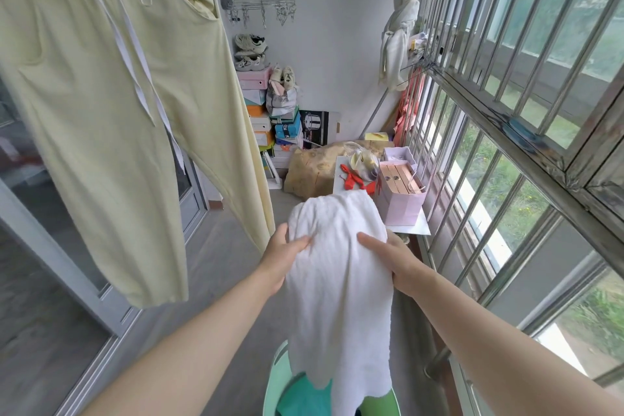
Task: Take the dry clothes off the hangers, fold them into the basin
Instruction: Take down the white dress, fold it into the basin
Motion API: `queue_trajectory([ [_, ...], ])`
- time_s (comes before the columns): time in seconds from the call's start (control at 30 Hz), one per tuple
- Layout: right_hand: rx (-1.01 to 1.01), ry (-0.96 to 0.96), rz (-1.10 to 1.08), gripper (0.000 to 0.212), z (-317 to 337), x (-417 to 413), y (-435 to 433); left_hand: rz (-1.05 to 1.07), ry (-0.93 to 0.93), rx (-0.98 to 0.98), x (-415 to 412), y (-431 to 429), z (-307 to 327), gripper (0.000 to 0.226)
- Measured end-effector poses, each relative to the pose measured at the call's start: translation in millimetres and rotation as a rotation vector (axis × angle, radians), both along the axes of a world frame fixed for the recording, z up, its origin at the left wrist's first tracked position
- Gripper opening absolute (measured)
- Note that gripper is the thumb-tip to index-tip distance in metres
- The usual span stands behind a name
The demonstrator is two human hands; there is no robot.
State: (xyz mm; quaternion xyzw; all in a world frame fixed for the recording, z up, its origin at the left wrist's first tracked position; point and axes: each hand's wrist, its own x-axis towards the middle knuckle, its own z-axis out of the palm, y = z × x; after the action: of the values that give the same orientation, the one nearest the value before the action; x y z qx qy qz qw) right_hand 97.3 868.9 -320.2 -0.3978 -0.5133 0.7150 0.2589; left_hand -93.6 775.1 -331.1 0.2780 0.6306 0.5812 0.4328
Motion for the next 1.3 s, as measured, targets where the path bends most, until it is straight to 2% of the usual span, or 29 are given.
queue_trajectory([
  [0.07, 0.051, -0.021, -0.064, 0.08, -4, -1, 5, 0.021, 0.125, 0.023, 5, 1, 0, 0.031],
  [0.1, 0.072, -0.04, -0.075, 0.09, -7, -1, 7, 0.017, 0.178, 0.033, 6, 1, 0, 0.043],
  [0.13, 0.089, -0.049, -0.086, 0.09, -9, -2, 10, 0.001, 0.204, 0.041, 7, 2, 0, 0.053],
  [0.23, 0.111, -0.066, -0.135, 0.066, -7, -5, 8, -0.098, 0.301, 0.095, 7, 2, 4, 0.078],
  [0.33, 0.05, -0.04, -0.155, 0.047, -9, -4, 10, -0.235, 0.618, 0.054, 4, 3, 5, 0.085],
  [0.4, -0.037, -0.002, -0.112, 0.037, -11, -2, 12, -0.285, 0.746, 0.046, 4, 4, 5, 0.087],
  [0.5, -0.147, 0.028, -0.089, 0.03, -9, 0, 13, -0.305, 0.893, 0.073, 2, 4, 6, 0.088],
  [0.63, -0.228, -0.035, -0.017, 0.028, -5, 2, 13, -0.343, 1.005, 0.073, -1, 4, 7, 0.091],
  [0.7, -0.259, -0.069, 0.003, 0.03, -5, 4, 13, -0.357, 1.036, 0.048, -1, 4, 9, 0.093],
  [0.77, -0.278, -0.089, 0.011, 0.033, -2, 4, 14, -0.367, 1.053, 0.024, 1, 6, 13, 0.085],
  [0.87, -0.27, -0.109, 0.049, 0.036, 5, 6, 10, -0.344, 1.109, 0.013, 3, 10, 15, 0.055],
  [0.93, -0.191, -0.099, 0.135, 0.036, 12, 6, 7, -0.312, 1.078, -0.008, 2, 11, 17, 0.039],
  [0.97, -0.132, -0.111, 0.152, 0.041, 14, 7, 6, -0.305, 1.051, -0.015, 1, 12, 17, 0.037],
  [1.03, -0.011, -0.176, 0.093, 0.069, 14, 7, 4, -0.306, 1.036, -0.02, -2, 12, 19, 0.04],
  [1.13, 0.227, -0.223, 0.07, 0.099, 12, 10, 4, -0.276, 1.014, -0.004, -8, 17, 21, 0.018],
  [1.2, 0.369, -0.233, 0.094, 0.11, 8, 13, 5, -0.262, 0.964, -0.009, -11, 20, 25, 0.018],
  [1.3, 0.457, -0.204, 0.052, 0.116, 6, 13, 7, -0.253, 0.889, -0.015, -15, 22, 31, 0.026],
])
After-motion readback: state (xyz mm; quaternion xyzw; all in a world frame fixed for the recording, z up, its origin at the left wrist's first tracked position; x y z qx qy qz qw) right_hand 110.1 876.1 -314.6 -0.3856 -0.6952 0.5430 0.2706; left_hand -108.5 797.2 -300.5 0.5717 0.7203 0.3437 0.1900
